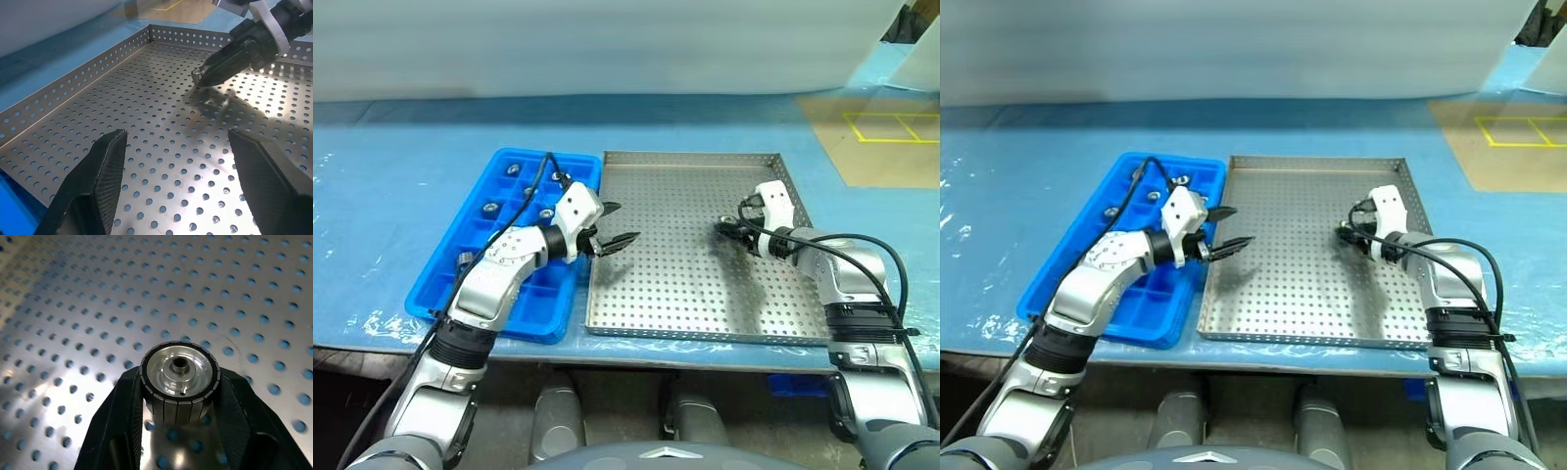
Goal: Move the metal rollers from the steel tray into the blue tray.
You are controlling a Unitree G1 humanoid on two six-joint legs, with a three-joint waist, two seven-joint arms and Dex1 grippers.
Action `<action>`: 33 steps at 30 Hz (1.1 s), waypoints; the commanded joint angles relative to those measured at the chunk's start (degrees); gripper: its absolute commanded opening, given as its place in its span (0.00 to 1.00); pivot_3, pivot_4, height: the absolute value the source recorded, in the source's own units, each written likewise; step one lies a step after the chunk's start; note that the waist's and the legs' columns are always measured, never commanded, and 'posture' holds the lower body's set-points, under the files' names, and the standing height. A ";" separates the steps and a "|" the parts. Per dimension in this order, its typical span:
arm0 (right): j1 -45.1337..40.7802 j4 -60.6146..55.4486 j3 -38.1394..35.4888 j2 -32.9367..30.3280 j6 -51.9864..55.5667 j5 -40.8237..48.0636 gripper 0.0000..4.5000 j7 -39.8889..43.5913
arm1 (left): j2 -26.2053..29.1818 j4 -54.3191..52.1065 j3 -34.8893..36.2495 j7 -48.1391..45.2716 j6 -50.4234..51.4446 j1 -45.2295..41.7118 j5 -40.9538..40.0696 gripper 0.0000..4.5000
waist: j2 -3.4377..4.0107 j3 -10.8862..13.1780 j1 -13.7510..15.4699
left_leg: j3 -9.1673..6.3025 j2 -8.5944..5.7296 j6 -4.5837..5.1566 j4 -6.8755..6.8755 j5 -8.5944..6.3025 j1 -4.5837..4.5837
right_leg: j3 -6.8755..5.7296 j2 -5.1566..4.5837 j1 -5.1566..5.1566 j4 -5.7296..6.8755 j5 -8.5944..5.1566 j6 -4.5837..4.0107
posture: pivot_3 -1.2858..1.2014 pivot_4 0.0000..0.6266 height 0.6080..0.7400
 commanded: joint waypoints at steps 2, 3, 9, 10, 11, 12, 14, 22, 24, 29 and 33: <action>-5.15 -4.35 2.81 2.45 -3.07 4.60 0.36 5.84 | 2.66 -8.49 4.81 1.89 2.69 3.53 -2.28 0.77 | 0.01 0.00 0.20 | 0.00 0.01 0.00 -0.03 0.00 -0.01 | -0.04 0.00 -0.02 0.01 0.00 -0.01 | 0.58 0.24 1.00; -5.87 -4.52 3.84 2.96 -3.24 5.31 0.36 7.35 | 3.30 -10.04 5.52 2.34 3.43 4.71 -2.45 0.77 | 0.01 0.00 0.31 | -0.01 0.02 0.00 -0.03 0.00 -0.03 | -0.05 -0.01 -0.01 0.00 -0.01 -0.01 | 0.59 0.24 1.00; -10.29 -2.08 10.39 5.65 -4.93 6.15 0.36 14.02 | 6.33 -20.59 9.79 5.14 8.54 12.83 -5.01 0.77 | 0.00 0.01 1.89 | -0.02 0.01 0.15 -0.03 -0.09 -0.15 | -0.12 -0.06 0.01 -0.14 -0.02 -0.02 | 0.63 0.24 1.00; -11.08 -1.63 11.33 6.12 -5.16 6.20 0.36 15.06 | 6.82 -22.50 10.59 5.62 9.51 14.25 -5.52 0.77 | 0.00 0.01 2.04 | -0.02 0.01 0.16 -0.03 -0.10 -0.16 | -0.11 -0.06 0.01 -0.15 -0.02 -0.02 | 0.64 0.24 1.00; -11.80 -1.19 12.19 6.52 -5.41 6.29 0.36 16.13 | 7.32 -24.28 11.46 6.13 10.37 15.63 -5.99 0.77 | -0.01 0.02 2.30 | -0.02 0.01 0.18 -0.04 -0.12 -0.15 | -0.12 -0.06 0.01 -0.16 -0.02 -0.01 | 0.65 0.24 1.00; -12.47 -0.73 12.88 6.80 -5.62 6.32 0.36 17.12 | 7.71 -25.79 12.37 6.67 11.14 16.81 -6.46 0.77 | -0.01 0.02 2.51 | -0.04 0.03 0.23 -0.04 -0.14 -0.17 | -0.12 -0.06 0.00 -0.16 -0.02 -0.01 | 0.65 0.24 1.00; -13.81 0.25 14.47 7.29 -6.44 6.20 0.36 19.42 | 8.71 -28.91 14.25 7.69 12.66 19.46 -7.23 0.77 | -0.01 0.02 3.28 | -0.05 0.03 0.27 -0.09 -0.17 -0.16 | -0.11 -0.06 0.00 -0.16 -0.03 -0.01 | 0.67 0.24 1.00; -16.86 1.48 21.76 9.45 -8.17 5.43 0.36 28.23 | 10.91 -41.71 20.28 12.32 19.85 28.33 -11.31 0.77 | -0.02 0.03 5.96 | -0.11 0.06 0.30 -0.15 -0.19 -0.26 | -0.09 -0.06 -0.03 -0.26 -0.05 0.01 | 0.72 0.24 1.00; -17.04 1.18 23.86 9.67 -8.72 4.76 0.36 29.82 | 11.10 -43.17 21.47 13.18 20.93 30.28 -11.85 0.77 | -0.02 0.03 6.80 | -0.13 0.06 0.30 -0.19 -0.19 -0.29 | -0.07 -0.06 -0.06 -0.30 -0.06 0.01 | 0.72 0.24 1.00; -16.87 -1.17 29.47 9.58 -9.43 3.56 0.36 33.64 | 10.99 -46.90 23.14 14.98 22.42 35.16 -13.50 0.77 | -0.02 0.03 8.91 | -0.15 0.07 0.29 -0.23 -0.19 -0.32 | -0.03 -0.06 -0.08 -0.33 -0.15 0.15 | 0.74 0.24 1.00; -17.50 -1.64 32.79 9.56 -10.34 2.80 0.36 36.73 | 11.36 -48.84 25.20 15.81 23.27 37.37 -14.98 0.77 | -0.01 0.04 10.58 | -0.18 0.10 0.28 -0.30 -0.19 -0.31 | 0.00 -0.03 -0.09 -0.33 -0.30 0.41 | 0.75 0.24 1.00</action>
